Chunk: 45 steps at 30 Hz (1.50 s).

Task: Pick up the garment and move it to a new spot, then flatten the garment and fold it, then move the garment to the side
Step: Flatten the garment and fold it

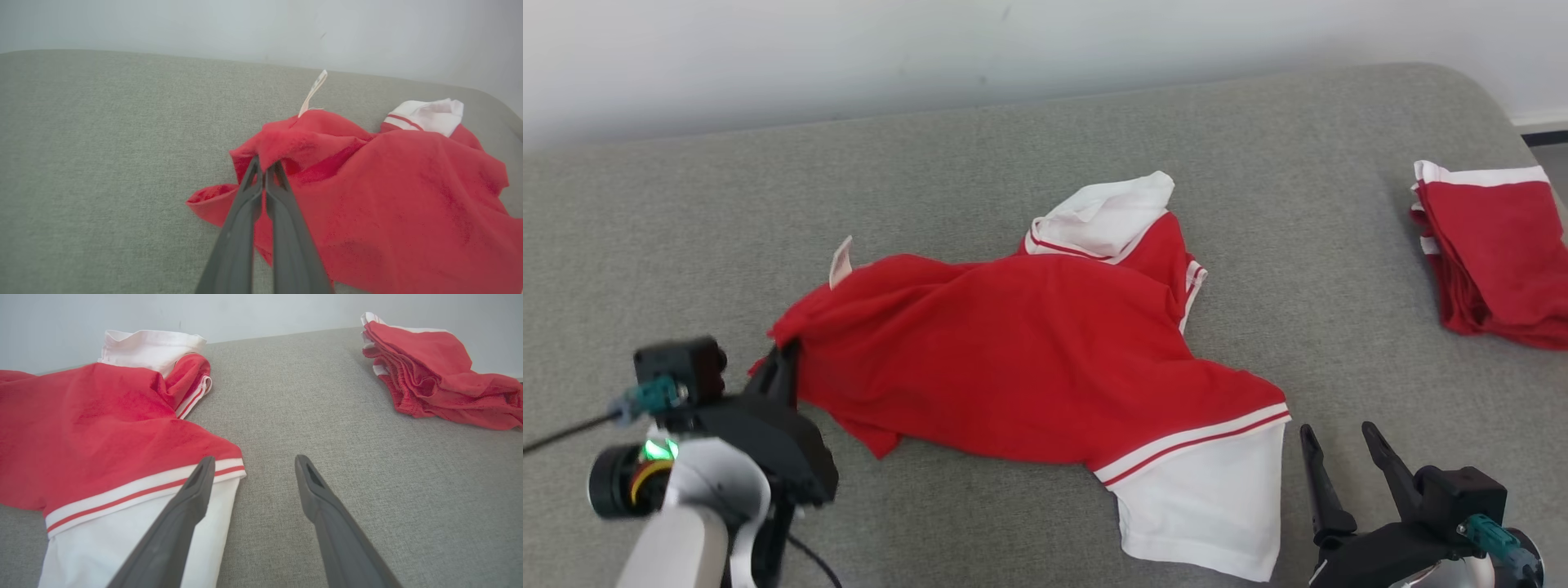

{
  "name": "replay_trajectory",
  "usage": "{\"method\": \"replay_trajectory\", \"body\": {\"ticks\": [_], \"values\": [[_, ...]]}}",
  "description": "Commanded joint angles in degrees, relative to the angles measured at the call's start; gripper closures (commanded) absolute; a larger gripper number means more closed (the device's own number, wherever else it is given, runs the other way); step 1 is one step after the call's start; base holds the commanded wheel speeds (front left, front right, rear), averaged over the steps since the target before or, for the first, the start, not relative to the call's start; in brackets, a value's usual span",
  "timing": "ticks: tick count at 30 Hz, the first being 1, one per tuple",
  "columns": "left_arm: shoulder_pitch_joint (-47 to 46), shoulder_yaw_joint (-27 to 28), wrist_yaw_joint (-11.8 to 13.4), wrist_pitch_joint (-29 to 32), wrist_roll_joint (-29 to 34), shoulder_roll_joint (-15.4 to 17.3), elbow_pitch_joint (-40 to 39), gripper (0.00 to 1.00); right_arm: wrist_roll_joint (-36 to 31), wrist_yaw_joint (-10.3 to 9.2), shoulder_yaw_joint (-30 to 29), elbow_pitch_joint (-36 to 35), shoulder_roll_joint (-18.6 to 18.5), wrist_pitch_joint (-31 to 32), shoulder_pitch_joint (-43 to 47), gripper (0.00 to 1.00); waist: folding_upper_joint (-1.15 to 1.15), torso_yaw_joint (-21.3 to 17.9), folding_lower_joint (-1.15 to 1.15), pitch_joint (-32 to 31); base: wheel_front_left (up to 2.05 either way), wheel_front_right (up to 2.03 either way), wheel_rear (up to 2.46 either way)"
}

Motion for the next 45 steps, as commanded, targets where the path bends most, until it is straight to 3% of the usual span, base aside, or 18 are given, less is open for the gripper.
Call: {"method": "replay_trajectory", "body": {"ticks": [1, 12, 18, 21, 25, 26, 27, 30, 36, 41, 45], "values": [[3.3, -0.2, 0.9, 0.9, 0.7, 0.3, -3.0, 1.0, 0.0, -0.15, 0.1, -0.3, 0.2, -0.1, 0.2, 0.0, 0.0, 0.9, 0.0, -0.3, 0.0, 0.0, 0.0], [18.7, -2.0, 5.6, 9.0, -3.3, -1.5, -33.4, 1.0, 0.0, -0.15, 0.2, -0.6, 0.2, 0.3, 0.3, 0.0, 0.0, 3.9, 0.0, -0.6, 0.0, 0.0, 0.0], [17.0, -3.5, 6.5, 12.3, -7.2, -4.0, -40.3, 1.0, 0.6, -0.15, 1.0, 0.1, 0.2, -0.3, -0.6, 0.0, 0.0, 1.6, 0.0, 0.5, 0.0, 0.0, 0.0], [12.4, -1.4, 6.3, 12.6, -8.3, -3.9, -34.8, 1.0, 0.3, -0.15, 1.2, 0.4, 0.2, -0.6, -1.1, 0.0, 0.0, 0.2, 0.0, 1.4, 0.0, 0.0, 0.0], [1.0, 2.0, 5.8, 8.2, -3.9, -1.1, -18.6, 1.0, -0.1, -0.15, 1.6, 0.3, 0.2, -0.8, -1.9, 0.0, 0.0, -1.2, 0.0, 2.9, 0.0, 0.0, 0.0], [-1.8, 1.9, 5.2, 5.9, -2.1, -0.4, -13.6, 0.65, -0.2, -0.15, 1.8, 0.4, 0.2, -0.8, -2.3, 0.0, 0.0, -1.5, 0.0, 3.1, 0.0, 0.0, 0.0], [-3.6, 1.4, 5.0, 4.4, -0.7, 0.0, -8.3, 0.0, -0.2, -0.15, 2.0, 0.5, 0.2, -0.8, -2.6, 0.0, 0.0, -1.9, 0.0, 3.3, 0.0, 0.0, 0.0], [-9.5, 0.3, 4.5, -0.8, 3.2, 1.0, 3.0, 0.0, -0.2, -0.15, 2.8, 0.7, 0.2, -0.8, -3.1, 0.0, 0.0, -2.8, 0.0, 3.5, 0.0, 0.0, 0.0], [-13.2, -0.6, 4.2, -6.7, 5.1, 0.2, 13.2, 0.0, -0.7, -0.15, 2.0, 0.5, 0.2, -0.7, -2.4, 0.0, 0.0, -2.2, 0.0, 3.0, 0.0, 0.0, 0.0], [-13.4, 0.1, 4.0, -11.4, 4.1, -0.5, 15.8, 0.0, -0.9, -0.15, 1.7, 0.0, 0.2, -0.2, -2.0, 0.0, 0.0, 0.0, 0.0, 2.3, 0.0, 0.0, 0.0], [-10.4, 0.0, 3.7, -13.2, 3.7, -1.1, 13.1, 0.0, -0.8, -0.15, 1.6, -0.3, 0.2, 0.4, -1.4, 0.0, 0.0, 2.2, 0.0, 1.7, 0.0, 0.0, 0.0]]}}
